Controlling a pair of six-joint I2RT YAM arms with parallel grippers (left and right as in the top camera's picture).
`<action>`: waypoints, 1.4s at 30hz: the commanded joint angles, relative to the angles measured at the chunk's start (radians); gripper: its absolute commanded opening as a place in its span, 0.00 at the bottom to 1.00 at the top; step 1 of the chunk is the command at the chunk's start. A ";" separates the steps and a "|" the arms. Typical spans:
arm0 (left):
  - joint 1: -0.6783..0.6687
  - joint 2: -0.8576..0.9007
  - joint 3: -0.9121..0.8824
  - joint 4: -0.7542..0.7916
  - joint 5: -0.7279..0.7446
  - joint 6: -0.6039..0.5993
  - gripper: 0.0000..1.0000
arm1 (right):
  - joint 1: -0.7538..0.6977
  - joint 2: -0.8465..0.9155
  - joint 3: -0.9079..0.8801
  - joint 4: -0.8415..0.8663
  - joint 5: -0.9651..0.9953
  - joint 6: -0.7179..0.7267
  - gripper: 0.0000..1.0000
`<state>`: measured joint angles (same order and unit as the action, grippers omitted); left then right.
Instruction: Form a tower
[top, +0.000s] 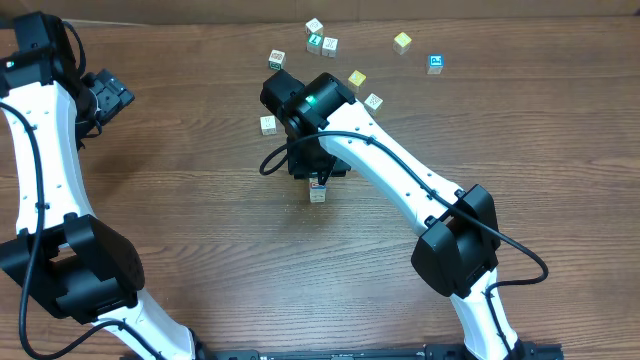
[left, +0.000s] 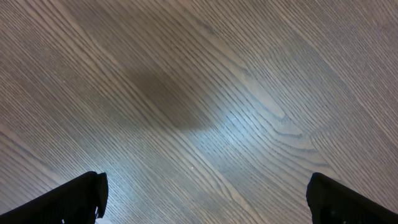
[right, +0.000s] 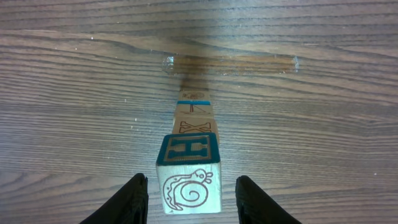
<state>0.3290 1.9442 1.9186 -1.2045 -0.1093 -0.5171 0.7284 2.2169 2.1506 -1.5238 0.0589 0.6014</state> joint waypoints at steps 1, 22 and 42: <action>-0.005 -0.002 0.001 0.001 -0.005 0.005 1.00 | 0.004 0.005 -0.005 -0.007 0.006 0.003 0.43; -0.005 -0.002 0.001 0.001 -0.005 0.005 0.99 | -0.001 0.005 -0.005 0.118 0.109 0.004 0.44; -0.005 -0.002 0.001 0.001 -0.005 0.005 1.00 | -0.002 0.005 -0.005 0.153 0.165 0.005 0.04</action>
<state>0.3290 1.9442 1.9186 -1.2045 -0.1093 -0.5171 0.7280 2.2169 2.1502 -1.3655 0.2047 0.6033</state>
